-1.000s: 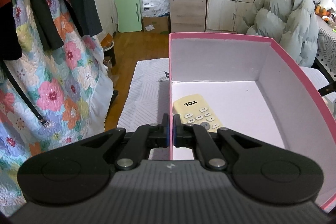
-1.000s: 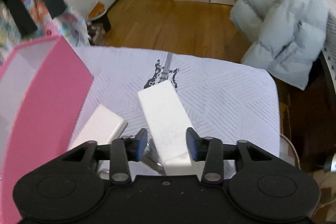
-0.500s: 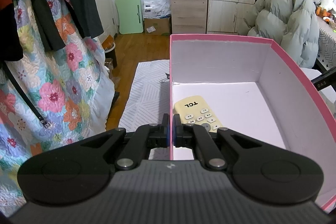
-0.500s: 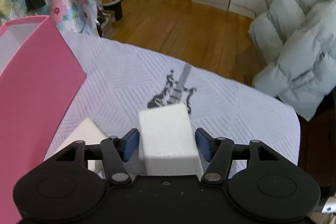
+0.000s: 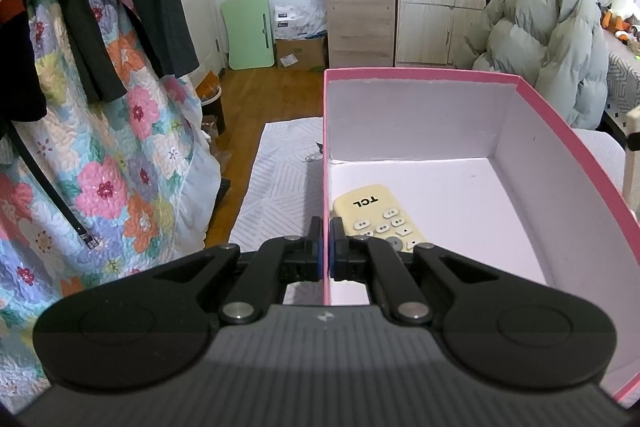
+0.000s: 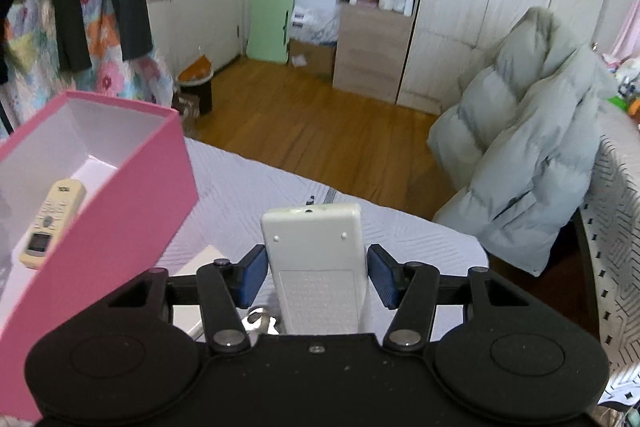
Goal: Organize rigid objects
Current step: 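Carry the white remote with the right gripper over the pink box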
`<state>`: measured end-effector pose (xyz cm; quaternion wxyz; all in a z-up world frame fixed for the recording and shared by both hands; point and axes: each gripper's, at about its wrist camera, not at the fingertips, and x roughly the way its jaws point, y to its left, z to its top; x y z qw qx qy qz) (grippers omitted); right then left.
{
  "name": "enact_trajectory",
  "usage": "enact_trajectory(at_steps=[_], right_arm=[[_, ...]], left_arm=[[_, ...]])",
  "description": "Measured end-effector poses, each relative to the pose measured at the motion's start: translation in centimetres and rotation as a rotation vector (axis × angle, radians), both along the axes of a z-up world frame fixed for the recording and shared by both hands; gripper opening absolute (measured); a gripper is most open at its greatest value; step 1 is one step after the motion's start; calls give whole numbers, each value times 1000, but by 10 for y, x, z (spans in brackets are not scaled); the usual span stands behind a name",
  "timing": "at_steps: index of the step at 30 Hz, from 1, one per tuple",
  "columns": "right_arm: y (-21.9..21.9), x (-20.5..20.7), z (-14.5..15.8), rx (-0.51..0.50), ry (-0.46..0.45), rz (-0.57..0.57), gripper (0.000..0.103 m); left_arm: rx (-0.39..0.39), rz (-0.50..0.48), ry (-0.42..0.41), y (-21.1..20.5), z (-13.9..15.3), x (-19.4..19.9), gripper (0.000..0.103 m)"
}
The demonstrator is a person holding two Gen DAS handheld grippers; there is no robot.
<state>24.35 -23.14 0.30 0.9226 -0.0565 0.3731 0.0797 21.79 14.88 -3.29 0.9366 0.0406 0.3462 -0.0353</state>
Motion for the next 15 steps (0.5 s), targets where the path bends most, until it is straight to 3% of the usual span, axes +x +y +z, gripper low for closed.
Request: enact_trajectory(at_steps=[15], right_arm=[[30,-53,48,34,-128,64,59]], left_arm=[[11,-2,-16,-2,1,-2,2]])
